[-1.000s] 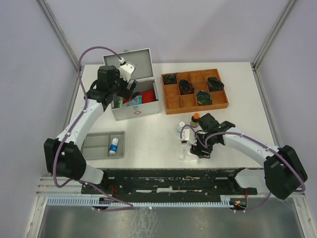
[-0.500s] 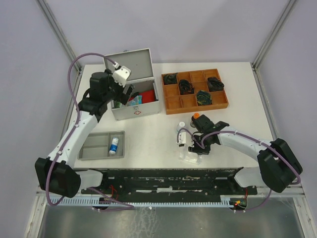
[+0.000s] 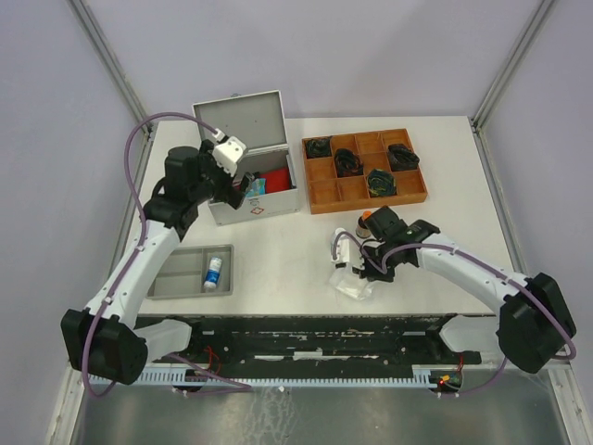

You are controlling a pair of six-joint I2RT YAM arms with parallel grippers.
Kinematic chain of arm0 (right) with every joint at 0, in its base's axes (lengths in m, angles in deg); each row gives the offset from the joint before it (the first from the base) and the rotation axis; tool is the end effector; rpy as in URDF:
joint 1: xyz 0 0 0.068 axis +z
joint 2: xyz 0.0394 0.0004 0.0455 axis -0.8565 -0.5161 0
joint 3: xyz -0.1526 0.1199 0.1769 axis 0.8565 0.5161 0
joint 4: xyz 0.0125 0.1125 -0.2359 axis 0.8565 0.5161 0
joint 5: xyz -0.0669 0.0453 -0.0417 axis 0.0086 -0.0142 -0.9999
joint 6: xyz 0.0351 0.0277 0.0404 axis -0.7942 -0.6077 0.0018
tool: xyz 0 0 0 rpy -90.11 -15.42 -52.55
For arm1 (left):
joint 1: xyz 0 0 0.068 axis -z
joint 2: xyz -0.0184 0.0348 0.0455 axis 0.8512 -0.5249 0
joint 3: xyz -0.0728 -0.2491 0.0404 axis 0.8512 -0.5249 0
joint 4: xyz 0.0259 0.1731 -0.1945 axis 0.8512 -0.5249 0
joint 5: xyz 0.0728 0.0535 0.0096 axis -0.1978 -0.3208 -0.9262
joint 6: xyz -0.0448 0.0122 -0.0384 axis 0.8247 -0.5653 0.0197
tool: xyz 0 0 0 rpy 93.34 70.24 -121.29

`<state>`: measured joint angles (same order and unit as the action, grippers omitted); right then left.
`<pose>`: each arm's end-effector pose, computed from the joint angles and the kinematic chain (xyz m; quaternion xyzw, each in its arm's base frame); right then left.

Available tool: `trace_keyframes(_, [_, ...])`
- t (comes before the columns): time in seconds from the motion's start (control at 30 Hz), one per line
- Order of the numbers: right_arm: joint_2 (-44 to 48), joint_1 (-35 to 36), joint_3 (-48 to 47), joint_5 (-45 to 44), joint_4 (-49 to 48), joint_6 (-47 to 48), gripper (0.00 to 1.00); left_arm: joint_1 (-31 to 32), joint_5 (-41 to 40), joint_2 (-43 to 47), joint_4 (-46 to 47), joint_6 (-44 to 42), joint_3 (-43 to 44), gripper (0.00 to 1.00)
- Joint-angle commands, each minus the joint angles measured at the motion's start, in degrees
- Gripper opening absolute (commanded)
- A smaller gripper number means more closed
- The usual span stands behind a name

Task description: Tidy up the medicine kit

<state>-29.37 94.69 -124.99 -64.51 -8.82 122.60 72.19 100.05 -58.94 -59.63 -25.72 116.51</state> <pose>0.1724 0.1422 0.1783 -0.6632 0.7181 0.1509 0.1476 0.2724 -0.0774 0.3321 0.3244 0.7710 -0.0504 0.5457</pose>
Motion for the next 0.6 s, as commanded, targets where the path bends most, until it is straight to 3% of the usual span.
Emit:
trace_keyframes(0.0, [4.4,0.6,-6.4,7.0,5.0,-2.2,0.01,-0.1,13.8,3.4,1.2,-0.4,-2.1,0.99])
trace_keyframes(0.27, [9.8,1.4,-15.4,13.5,5.9,-7.1,0.01,0.2,26.3,4.1,1.7,6.2,-1.3,1.00])
trace_keyframes(0.57, [8.7,1.4,-23.2,11.7,-6.5,-15.1,0.01,0.4,35.1,4.4,5.9,19.9,-1.0,1.00])
